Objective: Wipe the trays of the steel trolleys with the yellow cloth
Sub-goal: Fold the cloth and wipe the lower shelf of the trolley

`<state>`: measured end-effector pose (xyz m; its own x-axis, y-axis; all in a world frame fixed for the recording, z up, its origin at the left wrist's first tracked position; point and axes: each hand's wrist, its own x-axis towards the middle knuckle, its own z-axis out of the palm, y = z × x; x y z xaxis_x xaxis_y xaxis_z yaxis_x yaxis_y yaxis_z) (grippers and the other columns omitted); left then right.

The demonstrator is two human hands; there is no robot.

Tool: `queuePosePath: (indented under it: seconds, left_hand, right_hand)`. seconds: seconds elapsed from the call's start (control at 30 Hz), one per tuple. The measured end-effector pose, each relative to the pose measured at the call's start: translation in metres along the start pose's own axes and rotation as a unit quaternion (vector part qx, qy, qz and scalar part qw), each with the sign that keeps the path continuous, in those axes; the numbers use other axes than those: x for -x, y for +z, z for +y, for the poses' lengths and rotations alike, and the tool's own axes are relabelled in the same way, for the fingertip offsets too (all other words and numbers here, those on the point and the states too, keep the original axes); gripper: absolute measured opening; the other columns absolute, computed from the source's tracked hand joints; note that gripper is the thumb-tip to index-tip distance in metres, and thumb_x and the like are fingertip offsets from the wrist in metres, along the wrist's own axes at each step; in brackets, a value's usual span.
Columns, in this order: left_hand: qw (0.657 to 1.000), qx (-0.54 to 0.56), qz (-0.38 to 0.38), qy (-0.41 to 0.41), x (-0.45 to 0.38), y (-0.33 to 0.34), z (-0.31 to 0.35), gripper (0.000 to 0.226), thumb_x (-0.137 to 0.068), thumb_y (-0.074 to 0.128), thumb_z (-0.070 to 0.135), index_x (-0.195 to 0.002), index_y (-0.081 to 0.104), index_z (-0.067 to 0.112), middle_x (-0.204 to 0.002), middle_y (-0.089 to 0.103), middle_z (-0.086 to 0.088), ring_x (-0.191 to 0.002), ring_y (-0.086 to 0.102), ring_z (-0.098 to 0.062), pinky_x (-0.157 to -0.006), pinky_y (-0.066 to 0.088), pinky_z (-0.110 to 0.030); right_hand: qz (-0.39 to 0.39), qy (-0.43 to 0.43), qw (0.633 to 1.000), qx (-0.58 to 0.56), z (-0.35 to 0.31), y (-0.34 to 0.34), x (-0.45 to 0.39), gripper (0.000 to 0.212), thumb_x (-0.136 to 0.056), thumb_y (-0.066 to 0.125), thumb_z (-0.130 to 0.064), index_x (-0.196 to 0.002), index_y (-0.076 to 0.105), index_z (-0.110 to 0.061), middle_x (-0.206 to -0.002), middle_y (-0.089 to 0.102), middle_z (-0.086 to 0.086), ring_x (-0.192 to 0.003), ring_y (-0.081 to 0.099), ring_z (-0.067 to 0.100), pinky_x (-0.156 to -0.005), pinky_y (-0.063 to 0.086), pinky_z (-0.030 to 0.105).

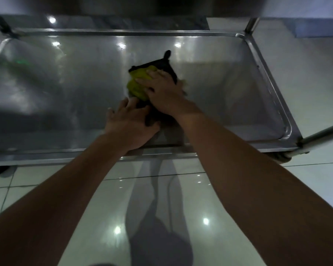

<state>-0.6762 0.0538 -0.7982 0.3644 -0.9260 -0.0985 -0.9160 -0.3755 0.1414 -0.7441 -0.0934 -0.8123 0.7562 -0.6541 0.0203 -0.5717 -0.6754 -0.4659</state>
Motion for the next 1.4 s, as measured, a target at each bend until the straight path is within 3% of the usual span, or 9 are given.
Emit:
queuePosePath:
  seconds: [0.07,0.23,0.37,0.53,0.63,0.7,0.93,1.07,1.4]
  left_hand:
    - [1.0,0.0,0.008,0.011,0.002,0.0,-0.003,0.079,-0.072,0.021,0.078,-0.137,0.047,0.041,-0.146,0.042,-0.005,-0.14,0.034,-0.032,-0.108,0.036,-0.06]
    - [0.999,-0.024,-0.029,-0.004,-0.002,0.007,0.0,0.094,-0.068,0.022,0.093,-0.148,0.025,0.043,-0.16,0.027,-0.005,-0.148,0.023,-0.035,-0.112,0.029,-0.064]
    - [0.998,-0.02,-0.048,-0.018,-0.005,0.005,0.005,0.107,-0.058,0.022,0.099,-0.147,0.031,0.039,-0.158,0.028,-0.006,-0.148,0.021,-0.037,-0.111,0.03,-0.064]
    - [0.996,-0.06,-0.046,-0.055,0.003,-0.005,0.024,0.073,-0.078,0.054,0.078,-0.137,0.046,0.036,-0.152,0.038,-0.004,-0.143,0.028,-0.037,-0.112,0.024,-0.064]
    - [0.996,-0.037,0.05,0.058,0.027,-0.005,0.077,0.043,-0.081,0.066,0.052,-0.119,0.068,0.033,-0.128,0.058,-0.002,-0.12,0.051,-0.033,-0.098,0.042,-0.052]
    - [0.997,-0.005,0.008,0.083,0.043,0.001,0.108,0.036,-0.086,0.06,0.057,-0.112,0.071,0.034,-0.119,0.059,0.0,-0.111,0.053,-0.031,-0.091,0.048,-0.046]
    - [0.995,-0.005,-0.045,0.084,0.047,0.004,0.109,0.051,-0.084,0.054,0.072,-0.12,0.066,0.037,-0.125,0.048,0.0,-0.118,0.045,-0.029,-0.093,0.041,-0.044]
    - [0.996,-0.02,-0.021,0.082,0.054,0.009,0.113,0.048,-0.088,0.053,0.066,-0.125,0.062,0.037,-0.128,0.047,-0.002,-0.122,0.044,-0.029,-0.095,0.04,-0.045]
    - [0.995,-0.006,-0.053,0.086,0.056,0.003,0.112,0.047,-0.089,0.054,0.063,-0.127,0.06,0.036,-0.135,0.047,-0.003,-0.13,0.041,-0.03,-0.1,0.04,-0.047]
  right_hand:
    - [-0.004,0.0,1.0,-0.016,-0.002,0.001,-0.004,0.041,-0.103,0.041,-0.035,-0.142,0.048,-0.047,-0.163,0.026,-0.01,-0.151,0.015,0.019,-0.12,0.002,0.058]
    - [0.012,0.009,1.0,0.005,0.018,-0.014,0.01,0.041,-0.104,0.042,-0.035,-0.143,0.047,-0.045,-0.162,0.027,-0.009,-0.15,0.017,0.02,-0.119,0.012,0.055]
    - [0.053,0.082,0.994,0.049,0.069,-0.042,0.038,0.043,-0.105,0.038,-0.036,-0.147,0.042,-0.045,-0.162,0.026,-0.01,-0.15,0.016,0.018,-0.119,0.013,0.048]
    - [0.096,0.17,0.973,0.126,0.165,-0.096,0.087,0.046,-0.106,0.035,-0.028,-0.152,0.039,-0.03,-0.163,0.026,-0.001,-0.149,0.022,0.022,-0.12,0.018,0.042]
    - [0.131,0.21,0.959,0.136,0.197,-0.113,0.116,0.045,-0.106,0.036,-0.028,-0.151,0.041,-0.029,-0.16,0.03,0.001,-0.149,0.022,0.025,-0.121,0.016,0.044]
    - [0.134,0.209,0.959,0.134,0.199,-0.113,0.122,0.045,-0.106,0.036,-0.028,-0.15,0.041,-0.029,-0.159,0.032,0.003,-0.149,0.021,0.025,-0.121,0.016,0.046]
    - [0.103,0.25,0.954,0.127,0.178,-0.105,0.153,0.045,-0.107,0.032,-0.032,-0.151,0.034,-0.041,-0.161,0.026,-0.003,-0.149,0.017,0.025,-0.119,0.017,0.053]
    - [0.09,0.263,0.951,0.137,0.16,-0.089,0.192,0.047,-0.106,0.031,-0.032,-0.152,0.029,-0.041,-0.164,0.021,-0.001,-0.149,0.017,0.029,-0.117,0.019,0.057]
    - [0.15,0.258,0.947,0.118,0.113,-0.063,0.24,0.043,-0.103,0.04,-0.03,-0.145,0.045,-0.037,-0.152,0.042,-0.001,-0.139,0.033,0.03,-0.108,0.026,0.053]
